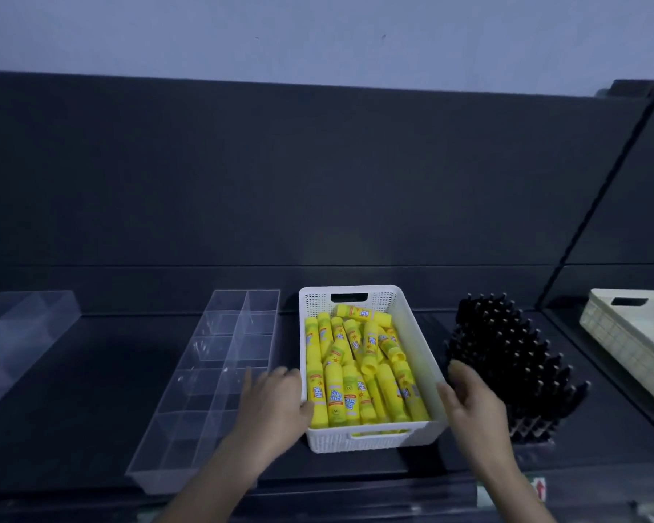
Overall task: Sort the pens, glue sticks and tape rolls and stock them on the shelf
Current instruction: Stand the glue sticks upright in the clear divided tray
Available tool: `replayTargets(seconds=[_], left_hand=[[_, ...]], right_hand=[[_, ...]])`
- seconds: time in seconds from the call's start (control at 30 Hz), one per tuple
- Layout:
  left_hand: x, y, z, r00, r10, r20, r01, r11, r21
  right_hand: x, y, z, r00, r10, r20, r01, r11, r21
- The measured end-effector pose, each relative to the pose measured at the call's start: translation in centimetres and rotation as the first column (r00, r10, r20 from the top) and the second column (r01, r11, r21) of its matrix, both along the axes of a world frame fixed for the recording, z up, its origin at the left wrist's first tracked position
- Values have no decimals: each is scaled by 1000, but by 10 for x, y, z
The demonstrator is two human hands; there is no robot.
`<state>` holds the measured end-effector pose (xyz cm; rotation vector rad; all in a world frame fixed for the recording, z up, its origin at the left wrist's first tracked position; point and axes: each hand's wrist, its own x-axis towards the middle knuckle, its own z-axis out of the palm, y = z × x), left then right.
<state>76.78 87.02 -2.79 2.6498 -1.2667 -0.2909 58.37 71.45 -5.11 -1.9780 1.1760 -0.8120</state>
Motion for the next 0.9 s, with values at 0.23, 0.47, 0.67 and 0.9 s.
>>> replayTargets(seconds=[0.23,0.47,0.67,0.9], left_hand=[[2,-54,8,995,-87,-56,74,977,-201],[12,-111,-1,998,-32,-52,39,990,133],[22,-126,-10,997,32,-76,-16,979,203],[26,-142,-18,857,3,-516,-128,970,-208]], right_hand=[[41,-15,25,951,222,-215,-252,960,-122],[88,-39,19,786,292,-545,-347,938,1],[110,-49,15,677,273,-684,-322,945,58],[104,-59,15,894,303,-330,-215,937,276]])
